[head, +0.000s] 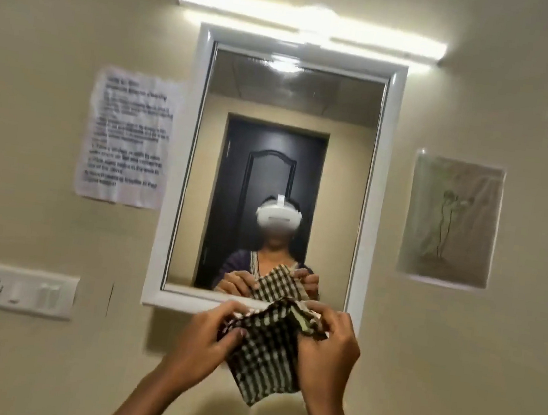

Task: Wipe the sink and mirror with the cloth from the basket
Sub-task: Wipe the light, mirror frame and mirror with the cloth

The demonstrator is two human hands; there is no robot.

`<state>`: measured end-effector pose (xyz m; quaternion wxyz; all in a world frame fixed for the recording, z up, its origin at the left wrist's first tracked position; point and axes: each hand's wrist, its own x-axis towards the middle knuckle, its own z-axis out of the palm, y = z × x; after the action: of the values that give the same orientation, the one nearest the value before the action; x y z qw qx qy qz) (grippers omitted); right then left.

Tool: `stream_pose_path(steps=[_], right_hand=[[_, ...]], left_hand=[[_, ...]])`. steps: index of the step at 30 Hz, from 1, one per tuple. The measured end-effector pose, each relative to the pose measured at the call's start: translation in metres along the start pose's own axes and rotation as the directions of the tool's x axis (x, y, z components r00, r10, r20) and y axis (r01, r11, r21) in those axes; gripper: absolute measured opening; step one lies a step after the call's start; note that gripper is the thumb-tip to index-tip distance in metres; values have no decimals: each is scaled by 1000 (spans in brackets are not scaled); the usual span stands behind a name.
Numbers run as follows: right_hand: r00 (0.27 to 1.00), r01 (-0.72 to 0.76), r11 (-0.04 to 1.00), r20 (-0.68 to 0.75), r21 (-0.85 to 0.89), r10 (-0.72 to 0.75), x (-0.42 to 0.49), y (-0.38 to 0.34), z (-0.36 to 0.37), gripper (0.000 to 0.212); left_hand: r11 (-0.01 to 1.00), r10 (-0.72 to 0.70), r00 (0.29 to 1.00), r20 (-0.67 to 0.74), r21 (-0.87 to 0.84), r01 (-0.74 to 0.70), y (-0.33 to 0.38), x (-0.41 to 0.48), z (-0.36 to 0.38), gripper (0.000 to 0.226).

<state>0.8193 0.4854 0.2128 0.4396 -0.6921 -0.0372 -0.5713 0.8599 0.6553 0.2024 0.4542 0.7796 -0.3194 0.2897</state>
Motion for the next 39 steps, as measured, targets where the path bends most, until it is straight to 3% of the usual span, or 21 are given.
stream_pose_path(steps=[4, 6, 11, 15, 17, 20, 21, 25, 29, 35, 39], right_hand=[[968, 202, 963, -185, 176, -169, 51, -25, 32, 22], [928, 338, 932, -213, 129, -307, 83, -34, 49, 36], [831, 517, 831, -112, -204, -545, 163, -62, 98, 63], [796, 581, 760, 8, -291, -606, 217, -83, 133, 67], [775, 613, 729, 54, -305, -629, 243, -96, 144, 71], [707, 689, 649, 102, -324, -700, 276, -125, 156, 73], [683, 717, 625, 133, -308, -718, 286, -138, 162, 72], [581, 812, 518, 290, -270, -760, 311, -190, 202, 65], [475, 880, 416, 408, -230, -780, 326, -239, 254, 50], [467, 873, 360, 352, -328, -811, 339, -245, 263, 38], [556, 810, 437, 278, -390, -783, 356, -228, 235, 43]], left_hand=[[979, 195, 963, -188, -27, -203, 35, 74, -32, 20], [964, 255, 941, -224, -22, -266, 47, 106, -47, 22], [939, 319, 879, -354, -11, -345, 64, 171, -73, 20], [923, 338, 804, -489, 6, -385, 73, 217, -95, 20], [945, 311, 722, -618, 116, -307, 68, 238, -111, 27], [954, 268, 558, -785, 299, -37, 49, 261, -135, 40], [952, 237, 550, -801, 305, 35, 41, 265, -140, 42], [962, 72, 642, -764, 224, 159, 18, 270, -143, 47], [951, 112, 631, -768, 266, 156, 16, 272, -141, 40], [919, 185, 620, -763, 357, 166, 9, 276, -141, 35], [909, 200, 609, -767, 377, 177, 5, 276, -143, 36]])
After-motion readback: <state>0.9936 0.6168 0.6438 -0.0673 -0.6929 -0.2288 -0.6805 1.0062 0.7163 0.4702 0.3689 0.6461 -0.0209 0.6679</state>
